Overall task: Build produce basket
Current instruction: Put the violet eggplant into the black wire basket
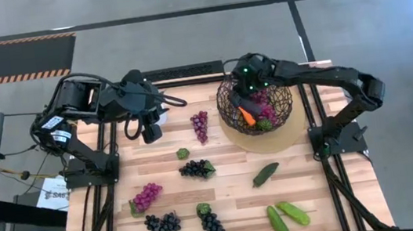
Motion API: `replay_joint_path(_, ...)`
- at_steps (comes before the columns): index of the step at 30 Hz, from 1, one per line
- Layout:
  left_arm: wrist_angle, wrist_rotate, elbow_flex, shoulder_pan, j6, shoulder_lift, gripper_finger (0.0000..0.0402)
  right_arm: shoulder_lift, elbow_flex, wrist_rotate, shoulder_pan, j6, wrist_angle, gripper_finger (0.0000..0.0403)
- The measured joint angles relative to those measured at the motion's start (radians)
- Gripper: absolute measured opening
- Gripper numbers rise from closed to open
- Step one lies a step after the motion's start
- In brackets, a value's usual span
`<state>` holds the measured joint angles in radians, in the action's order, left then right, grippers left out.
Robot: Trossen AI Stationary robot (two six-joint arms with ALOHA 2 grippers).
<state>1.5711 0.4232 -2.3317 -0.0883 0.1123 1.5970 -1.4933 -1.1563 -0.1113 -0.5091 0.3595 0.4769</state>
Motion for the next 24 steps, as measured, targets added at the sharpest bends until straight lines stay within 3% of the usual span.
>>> replay_joint_path(11,0.000,0.001,0.000,0.000,0.000,0.000,0.0118,0.000,0.215,-0.056,-0.052,0.081,-0.132,0.0016)
replay_joint_path(24,0.000,0.002,0.000,0.000,0.005,0.000,0.0118,0.000,0.249,-0.045,-0.057,0.062,-0.171,0.0016)
